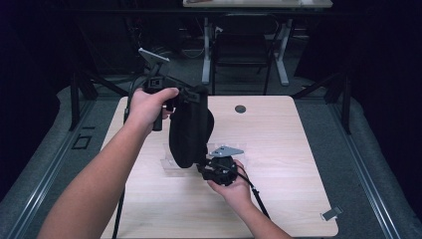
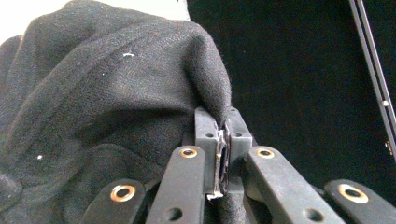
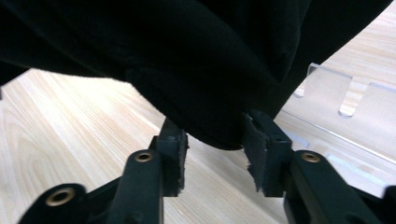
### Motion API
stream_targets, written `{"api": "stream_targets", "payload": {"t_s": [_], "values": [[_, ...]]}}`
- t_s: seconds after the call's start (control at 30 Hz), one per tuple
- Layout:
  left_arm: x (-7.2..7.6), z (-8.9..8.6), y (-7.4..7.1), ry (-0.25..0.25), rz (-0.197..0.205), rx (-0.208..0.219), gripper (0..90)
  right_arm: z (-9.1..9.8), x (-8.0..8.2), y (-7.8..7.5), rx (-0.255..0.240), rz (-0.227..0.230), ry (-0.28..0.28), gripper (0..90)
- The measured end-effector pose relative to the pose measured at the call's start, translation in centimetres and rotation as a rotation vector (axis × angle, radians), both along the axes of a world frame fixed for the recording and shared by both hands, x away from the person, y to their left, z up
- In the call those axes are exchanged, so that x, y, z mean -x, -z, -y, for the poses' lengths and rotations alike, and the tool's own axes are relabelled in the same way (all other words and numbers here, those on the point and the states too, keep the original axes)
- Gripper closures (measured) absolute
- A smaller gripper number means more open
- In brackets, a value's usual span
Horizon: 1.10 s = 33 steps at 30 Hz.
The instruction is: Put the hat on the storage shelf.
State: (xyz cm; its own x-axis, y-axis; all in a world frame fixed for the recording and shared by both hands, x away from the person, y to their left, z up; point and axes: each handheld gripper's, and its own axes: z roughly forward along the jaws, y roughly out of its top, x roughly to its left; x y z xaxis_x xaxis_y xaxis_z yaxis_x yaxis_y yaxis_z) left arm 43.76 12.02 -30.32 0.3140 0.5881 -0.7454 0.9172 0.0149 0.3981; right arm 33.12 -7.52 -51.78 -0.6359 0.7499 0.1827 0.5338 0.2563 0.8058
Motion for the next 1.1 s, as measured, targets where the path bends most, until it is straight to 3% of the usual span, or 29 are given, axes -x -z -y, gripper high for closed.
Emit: {"api": "stream_targets", "payload": {"t_s": [0.53, 0.63, 0.73, 0.87, 0.93, 1.1], "values": [[-0.3, 1.8, 0.5, 0.036, 0.006, 0.009, 86.4, 0.7, 0.7, 0.4, 0.005, 0.002, 0.02, 72.5], [-0.3, 1.9, 0.5, 0.035, 0.013, 0.003, 86.3, 0.6, 0.8, 0.4, 0.015, 0.008, 0.025, 71.6], [-0.2, 1.9, 0.5, 0.035, 0.013, 0.003, 86.2, 0.5, 0.6, 0.2, -0.024, 0.008, 0.028, 66.8], [-0.1, 1.7, 0.6, 0.036, 0.012, 0.023, 84.3, 0.0, 1.1, 0.1, 0.047, 0.068, 0.034, 74.5], [-0.1, 1.6, 0.7, 0.047, 0.01, 0.041, 82.0, -0.2, 1.4, 0.1, 0.106, 0.104, 0.033, 76.7], [-0.1, 1.6, 0.8, 0.049, 0.013, 0.062, 75.6, -0.4, 1.5, 0.1, 0.111, 0.122, 0.037, 77.8]]}}
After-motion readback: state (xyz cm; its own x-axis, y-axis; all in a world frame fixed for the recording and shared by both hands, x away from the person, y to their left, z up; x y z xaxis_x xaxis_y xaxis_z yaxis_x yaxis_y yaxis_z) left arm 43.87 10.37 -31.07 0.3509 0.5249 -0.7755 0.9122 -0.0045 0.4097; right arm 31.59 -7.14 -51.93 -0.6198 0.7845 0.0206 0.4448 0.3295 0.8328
